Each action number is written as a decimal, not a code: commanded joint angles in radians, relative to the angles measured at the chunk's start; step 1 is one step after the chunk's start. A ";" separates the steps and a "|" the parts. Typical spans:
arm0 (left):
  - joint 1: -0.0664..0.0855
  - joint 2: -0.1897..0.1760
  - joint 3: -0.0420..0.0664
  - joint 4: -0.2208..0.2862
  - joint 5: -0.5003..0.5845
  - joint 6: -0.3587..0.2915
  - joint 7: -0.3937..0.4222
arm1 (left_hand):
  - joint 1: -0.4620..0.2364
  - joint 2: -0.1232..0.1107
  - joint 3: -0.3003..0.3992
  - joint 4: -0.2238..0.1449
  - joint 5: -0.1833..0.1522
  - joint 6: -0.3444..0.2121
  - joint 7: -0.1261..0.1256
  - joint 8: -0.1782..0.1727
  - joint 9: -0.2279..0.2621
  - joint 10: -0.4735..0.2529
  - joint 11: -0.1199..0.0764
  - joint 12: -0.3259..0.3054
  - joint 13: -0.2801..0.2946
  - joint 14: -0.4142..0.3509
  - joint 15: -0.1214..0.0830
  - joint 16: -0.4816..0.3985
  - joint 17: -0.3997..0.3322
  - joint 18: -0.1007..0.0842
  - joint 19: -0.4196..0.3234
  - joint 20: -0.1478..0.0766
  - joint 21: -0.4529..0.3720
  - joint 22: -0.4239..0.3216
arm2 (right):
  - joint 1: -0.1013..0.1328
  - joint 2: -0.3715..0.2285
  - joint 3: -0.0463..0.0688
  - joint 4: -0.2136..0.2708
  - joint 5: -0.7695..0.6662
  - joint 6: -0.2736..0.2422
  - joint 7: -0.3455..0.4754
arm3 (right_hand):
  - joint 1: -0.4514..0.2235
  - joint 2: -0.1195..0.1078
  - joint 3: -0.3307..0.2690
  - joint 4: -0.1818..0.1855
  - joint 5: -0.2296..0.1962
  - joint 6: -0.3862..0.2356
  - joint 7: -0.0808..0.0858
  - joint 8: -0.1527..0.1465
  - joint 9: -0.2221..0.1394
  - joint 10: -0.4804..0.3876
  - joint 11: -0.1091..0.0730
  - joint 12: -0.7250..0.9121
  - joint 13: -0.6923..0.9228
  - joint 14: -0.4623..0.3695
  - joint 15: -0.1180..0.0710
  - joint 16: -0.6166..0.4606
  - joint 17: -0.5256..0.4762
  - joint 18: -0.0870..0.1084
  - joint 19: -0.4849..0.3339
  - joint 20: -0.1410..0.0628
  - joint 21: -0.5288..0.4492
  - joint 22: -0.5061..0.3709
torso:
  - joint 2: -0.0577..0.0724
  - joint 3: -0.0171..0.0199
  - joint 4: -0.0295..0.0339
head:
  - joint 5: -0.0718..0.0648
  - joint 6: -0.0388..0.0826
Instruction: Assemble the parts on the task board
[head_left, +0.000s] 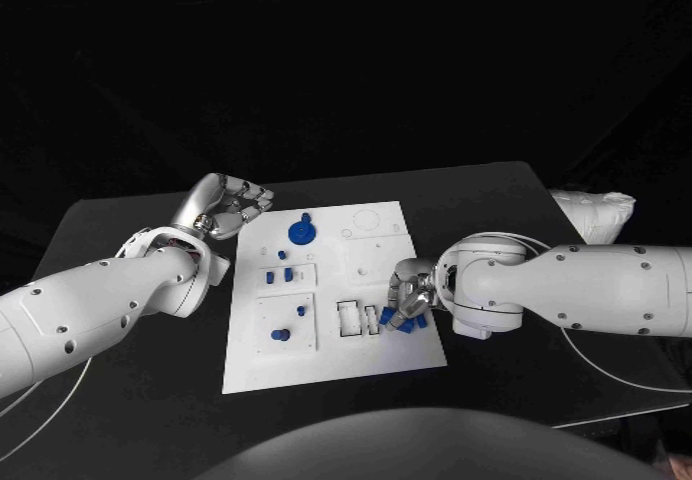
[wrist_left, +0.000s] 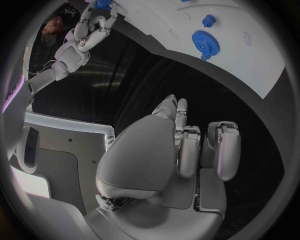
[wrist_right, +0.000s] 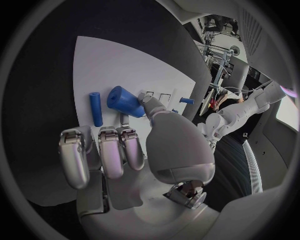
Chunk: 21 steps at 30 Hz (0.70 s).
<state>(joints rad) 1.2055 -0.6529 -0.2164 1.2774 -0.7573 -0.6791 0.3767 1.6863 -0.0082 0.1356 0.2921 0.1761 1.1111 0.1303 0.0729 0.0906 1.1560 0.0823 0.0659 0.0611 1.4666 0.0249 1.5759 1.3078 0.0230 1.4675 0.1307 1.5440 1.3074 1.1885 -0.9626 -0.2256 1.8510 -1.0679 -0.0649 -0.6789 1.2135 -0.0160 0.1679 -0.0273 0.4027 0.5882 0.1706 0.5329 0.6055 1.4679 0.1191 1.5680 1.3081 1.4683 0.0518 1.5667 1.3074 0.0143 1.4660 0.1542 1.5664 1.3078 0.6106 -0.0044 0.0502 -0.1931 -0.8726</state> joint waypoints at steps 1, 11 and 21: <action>0.001 0.002 0.001 0.002 -0.002 0.013 0.011 | -0.003 0.001 0.005 0.001 -0.004 0.002 0.002 -0.005 0.000 -0.001 0.003 -0.004 0.000 0.104 -0.003 -0.005 0.263 -0.017 0.085 -0.004 0.003 0.255 | -0.013 0.000 -0.011 -0.004 0.000 0.049 -0.072 | -0.009 0.015 0.020 0.001 0.003 0.030 0.019 -0.029 -0.127 0.103 -0.003 0.003 0.263 0.103 -0.002 0.004 0.263 -0.014 0.105 -0.002 0.004 0.263 | 0.000 0.0000 0.0001 | -0.001 0.000; 0.001 0.002 0.001 0.002 -0.002 0.016 0.011 | -0.003 0.002 0.007 0.001 -0.004 0.004 0.001 -0.004 0.000 0.000 0.003 -0.003 0.000 0.104 -0.003 -0.005 0.263 -0.017 0.085 -0.004 0.003 0.255 | -0.013 -0.003 -0.011 -0.003 0.031 -0.014 -0.041 | -0.072 0.034 0.110 0.048 -0.013 0.288 -0.034 -0.194 -0.244 0.103 -0.053 0.003 0.263 0.103 -0.045 0.004 0.263 -0.014 0.105 -0.040 0.004 0.263 | 0.001 -0.0005 0.0001 | -0.001 0.000; 0.001 0.002 0.001 0.002 -0.002 0.018 0.011 | -0.003 0.002 0.007 0.001 -0.004 0.004 0.001 -0.004 0.000 0.000 0.003 -0.003 0.000 0.104 -0.003 -0.005 0.263 -0.017 0.085 -0.004 0.003 0.255 | -0.013 -0.014 -0.011 0.002 0.191 -0.125 0.009 | -0.074 0.020 0.143 0.043 -0.007 0.412 -0.063 -0.259 -0.283 0.103 -0.078 0.003 0.263 0.103 -0.070 0.004 0.263 -0.014 0.105 -0.063 0.004 0.263 | 0.000 0.0004 0.0013 | 0.002 0.000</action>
<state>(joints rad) 1.2056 -0.6523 -0.2164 1.2774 -0.7573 -0.6741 0.3770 1.6863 -0.0082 0.1356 0.2921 0.1761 1.1111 0.1302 0.0729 0.0906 1.1560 0.0822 0.0659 0.0612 1.4666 0.0248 1.5759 1.3078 0.0230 1.4675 0.1307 1.5441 1.3074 1.1872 -0.9763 -0.2262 1.8552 -0.9728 -0.1600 -0.6649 1.1299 -0.0019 0.2975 0.0078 0.3856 0.9135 0.1875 0.2797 0.3199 1.4673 0.0492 1.5680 1.3078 1.4646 -0.0096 1.5667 1.3073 0.0143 1.4662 0.0999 1.5663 1.3076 0.6112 -0.0047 0.0507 -0.1927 -0.8726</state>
